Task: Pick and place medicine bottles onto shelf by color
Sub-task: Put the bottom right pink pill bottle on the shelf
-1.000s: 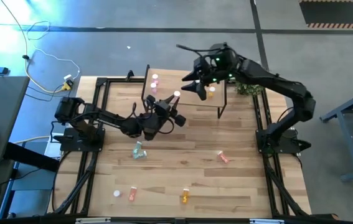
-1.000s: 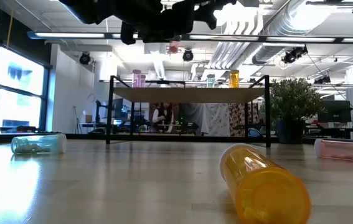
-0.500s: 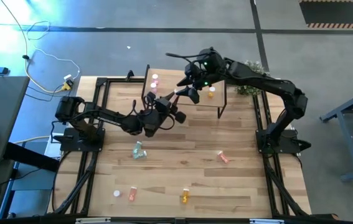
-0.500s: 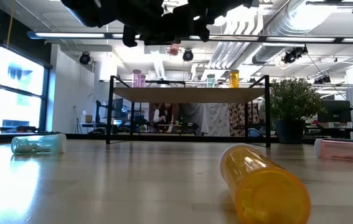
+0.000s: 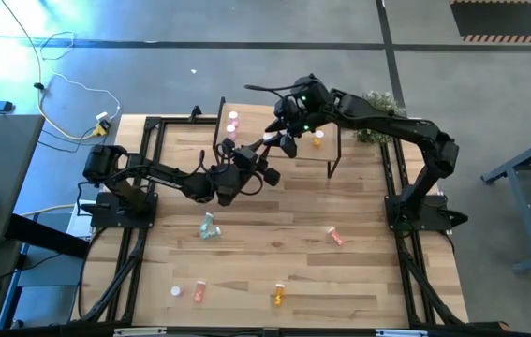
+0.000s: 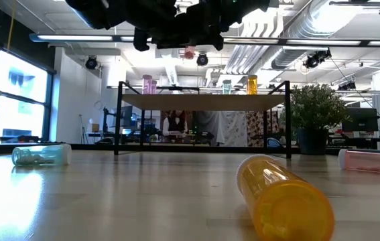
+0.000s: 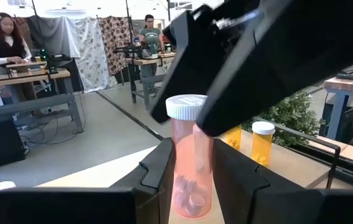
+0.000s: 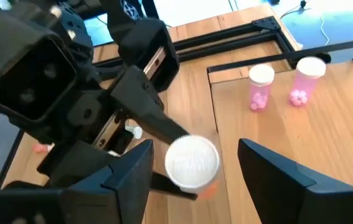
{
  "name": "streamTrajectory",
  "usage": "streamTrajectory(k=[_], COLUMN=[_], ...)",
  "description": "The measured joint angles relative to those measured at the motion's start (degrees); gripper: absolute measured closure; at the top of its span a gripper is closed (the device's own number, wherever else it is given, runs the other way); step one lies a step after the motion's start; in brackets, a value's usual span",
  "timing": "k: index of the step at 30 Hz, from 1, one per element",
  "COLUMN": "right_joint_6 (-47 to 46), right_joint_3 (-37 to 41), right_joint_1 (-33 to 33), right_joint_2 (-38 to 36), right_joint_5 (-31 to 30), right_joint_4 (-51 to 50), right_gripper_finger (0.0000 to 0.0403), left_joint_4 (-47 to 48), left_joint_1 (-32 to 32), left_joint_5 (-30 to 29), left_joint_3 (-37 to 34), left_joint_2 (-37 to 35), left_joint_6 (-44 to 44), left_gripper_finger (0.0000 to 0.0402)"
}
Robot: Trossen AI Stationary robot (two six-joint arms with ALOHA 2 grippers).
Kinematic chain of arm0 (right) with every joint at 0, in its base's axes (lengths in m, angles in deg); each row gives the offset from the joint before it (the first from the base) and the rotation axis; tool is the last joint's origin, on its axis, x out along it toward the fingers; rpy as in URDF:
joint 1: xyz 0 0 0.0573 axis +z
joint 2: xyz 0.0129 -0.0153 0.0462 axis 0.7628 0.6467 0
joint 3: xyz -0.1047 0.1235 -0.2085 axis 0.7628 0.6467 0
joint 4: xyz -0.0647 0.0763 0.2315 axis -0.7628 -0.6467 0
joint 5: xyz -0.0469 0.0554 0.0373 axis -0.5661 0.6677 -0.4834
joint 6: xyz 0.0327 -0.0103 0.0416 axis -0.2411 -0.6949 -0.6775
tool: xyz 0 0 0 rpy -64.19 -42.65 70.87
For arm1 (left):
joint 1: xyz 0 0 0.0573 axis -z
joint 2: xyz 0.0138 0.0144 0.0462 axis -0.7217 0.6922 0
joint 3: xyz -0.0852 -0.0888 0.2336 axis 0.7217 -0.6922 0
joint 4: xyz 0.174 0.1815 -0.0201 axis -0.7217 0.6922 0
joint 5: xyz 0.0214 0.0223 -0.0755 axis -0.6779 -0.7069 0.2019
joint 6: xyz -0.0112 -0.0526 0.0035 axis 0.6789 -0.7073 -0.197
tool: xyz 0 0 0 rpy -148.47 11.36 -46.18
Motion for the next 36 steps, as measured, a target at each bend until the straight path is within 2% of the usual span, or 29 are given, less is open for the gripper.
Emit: streamTrajectory(k=[9, 14, 27, 36], right_joint_6=[-0.1, -0.1, -0.2, 0.0], right_joint_3=[0.0, 0.0, 0.0, 0.0], right_joint_1=[0.0, 0.0, 0.0, 0.0], right_joint_2=[0.1, 0.1, 0.0, 0.0], right_joint_5=[-0.5, -0.5, -0.6, -2.0], right_joint_4=[-0.1, -0.3, -0.4, -0.1], right_gripper_finger=[0.0258, 0.0284, 0.0289, 0.0290], left_joint_4=[0.0, 0.0, 0.1, 0.3], left_joint_1=[0.0, 0.0, -0.7, -0.7], left_joint_5=[-0.2, -0.2, 0.3, 1.3], left_joint_3=[0.0, 0.0, 0.0, 0.0], left_joint_2=[0.0, 0.0, 0.0, 0.0], left_joint_6=[0.0, 0.0, -2.3, -2.5], left_gripper_finger=[0.0316, 0.0316, 0.0311, 0.0236])
